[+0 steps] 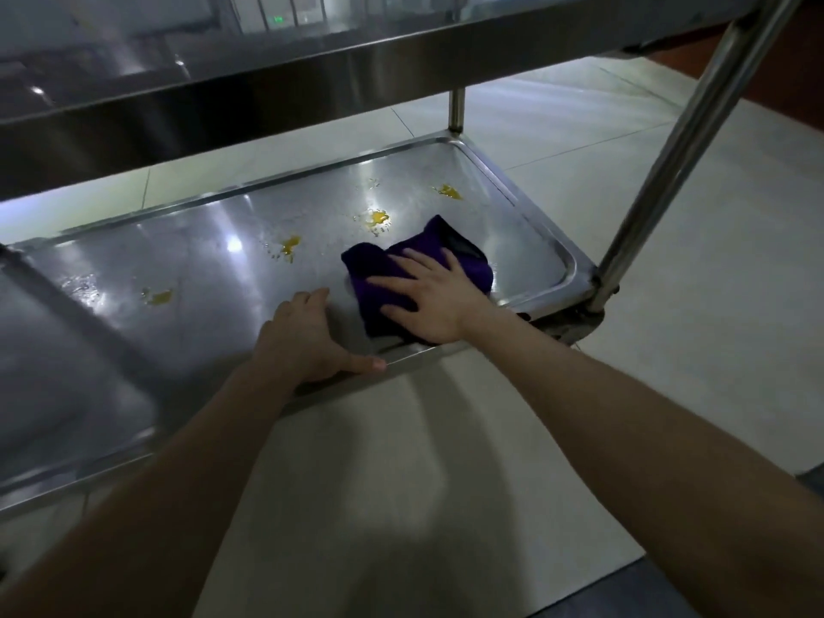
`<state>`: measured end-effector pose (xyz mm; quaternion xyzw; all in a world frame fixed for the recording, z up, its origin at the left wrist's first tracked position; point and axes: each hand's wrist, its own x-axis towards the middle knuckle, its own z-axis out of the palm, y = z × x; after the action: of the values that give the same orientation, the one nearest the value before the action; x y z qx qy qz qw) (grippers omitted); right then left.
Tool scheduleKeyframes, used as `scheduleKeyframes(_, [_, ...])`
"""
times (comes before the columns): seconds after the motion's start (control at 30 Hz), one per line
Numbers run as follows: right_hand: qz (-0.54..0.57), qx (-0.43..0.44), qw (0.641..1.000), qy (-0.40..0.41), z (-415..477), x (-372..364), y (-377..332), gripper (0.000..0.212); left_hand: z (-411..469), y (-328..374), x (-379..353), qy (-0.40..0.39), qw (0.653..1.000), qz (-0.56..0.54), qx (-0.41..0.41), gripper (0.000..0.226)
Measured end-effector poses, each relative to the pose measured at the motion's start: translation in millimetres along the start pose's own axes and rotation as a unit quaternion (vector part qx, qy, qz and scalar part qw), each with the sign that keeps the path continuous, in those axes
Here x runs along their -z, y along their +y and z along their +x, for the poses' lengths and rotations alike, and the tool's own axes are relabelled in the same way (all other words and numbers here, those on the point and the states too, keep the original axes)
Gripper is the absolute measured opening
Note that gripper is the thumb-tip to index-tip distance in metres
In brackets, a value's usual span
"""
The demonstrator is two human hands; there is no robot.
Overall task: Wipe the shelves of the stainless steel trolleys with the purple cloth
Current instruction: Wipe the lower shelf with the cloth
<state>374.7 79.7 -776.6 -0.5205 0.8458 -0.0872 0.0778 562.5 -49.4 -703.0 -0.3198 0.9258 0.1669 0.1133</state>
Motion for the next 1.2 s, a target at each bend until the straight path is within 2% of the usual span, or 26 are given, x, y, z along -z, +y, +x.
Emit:
scheduleKeyframes(0.07, [0.024, 0.004, 1.000, -0.002, -0.5, 7.5, 11.5, 0.063, -11.0, -16.2, 1.1, 0.023, 1.000, -0.008, -0.017, 0.155])
scheduleKeyframes(0.13, [0.027, -0.070, 0.997, 0.016, -4.5, 11.2, 24.6, 0.064, -21.2, -47.6, 6.9, 0.054, 0.999, 0.007, -0.006, 0.154])
scheduleKeyframes(0.2, [0.030, -0.164, 0.984, 0.055, -4.2, 6.9, 19.7, 0.064, -30.5, -84.2, 17.1, 0.042, 0.998, 0.038, 0.033, 0.159])
scheduleKeyframes(0.3, [0.020, -0.293, 0.949, 0.113, 17.1, -8.5, -44.1, 0.062, -37.6, -123.0, 25.5, -0.006, 0.994, 0.066, 0.082, 0.169])
scheduleKeyframes(0.33, [0.020, -0.297, 0.948, 0.111, 26.9, -12.3, -71.7, 0.062, -38.9, -127.6, 24.8, -0.003, 0.994, 0.060, 0.087, 0.167])
scheduleKeyframes(0.37, [0.020, -0.260, 0.960, 0.097, 36.6, -16.1, -97.7, 0.062, -40.2, -129.8, 22.8, 0.006, 0.994, 0.056, 0.088, 0.165])
scheduleKeyframes(0.43, [0.015, -0.109, 0.992, 0.058, 50.7, -23.1, -131.8, 0.063, -42.0, -132.6, 18.9, 0.030, 0.994, 0.059, 0.090, 0.164])
scheduleKeyframes(0.5, [0.016, 0.013, 1.000, 0.018, 55.0, -21.1, -130.9, 0.062, -45.8, -140.4, 17.4, 0.036, 0.994, 0.042, 0.094, 0.176])
scheduleKeyframes(0.53, [0.022, 0.032, 0.999, 0.011, 56.5, -19.0, -122.1, 0.062, -48.7, -150.1, 18.7, 0.037, 0.994, 0.028, 0.101, 0.181])
scheduleKeyframes(0.6, [0.030, -0.014, 0.999, 0.032, 55.2, -17.8, -101.5, 0.061, -56.1, -176.9, 24.2, 0.048, 0.991, 0.013, 0.122, 0.182])
scheduleKeyframes(0.67, [0.033, -0.114, 0.991, 0.065, 55.9, -21.3, -93.4, 0.062, -65.1, -210.4, 31.6, 0.049, 0.987, 0.010, 0.154, 0.180])
scheduleKeyframes(0.73, [0.039, -0.188, 0.978, 0.083, 63.9, -25.6, -110.0, 0.063, -72.3, -237.2, 35.6, 0.039, 0.983, 0.019, 0.181, 0.181])
scheduleKeyframes(0.77, [0.038, -0.199, 0.976, 0.082, 70.7, -28.4, -128.2, 0.063, -74.2, -245.7, 35.7, 0.029, 0.982, 0.029, 0.184, 0.181])
scheduleKeyframes(0.8, [0.034, -0.179, 0.981, 0.069, 78.2, -31.7, -150.7, 0.063, -75.0, -251.2, 34.4, 0.023, 0.982, 0.034, 0.182, 0.179])
scheduleKeyframes(0.87, [0.021, -0.058, 0.998, 0.026, 95.1, -40.2, -201.1, 0.063, -75.0, -256.5, 31.8, 0.027, 0.982, 0.026, 0.184, 0.177])
scheduleKeyframes(0.93, [0.009, 0.072, 0.997, -0.013, 106.7, -46.1, -235.6, 0.063, -75.2, -259.7, 32.5, 0.029, 0.982, 0.027, 0.185, 0.180])
scheduleKeyframes(0.97, [0.009, 0.106, 0.994, -0.024, 109.8, -45.8, -240.7, 0.064, -76.1, -261.3, 33.1, 0.030, 0.982, 0.032, 0.185, 0.179])
scheduleKeyframes(1.03, [0.019, 0.103, 0.994, -0.020, 109.2, -45.1, -234.4, 0.069, -80.0, -266.1, 30.7, 0.040, 0.980, 0.045, 0.192, 0.167])
scheduleKeyframes(1.1, [0.015, 0.046, 0.999, 0.018, 104.7, -50.9, -226.7, 0.073, -84.1, -268.5, 23.8, 0.049, 0.978, 0.044, 0.200, 0.154])
scheduleKeyframes(1.2, [-0.007, -0.007, 1.000, 0.025, 120.8, -58.4, -251.0, 0.069, -84.1, -264.8, 18.0, 0.052, 0.977, 0.049, 0.202, 0.154])
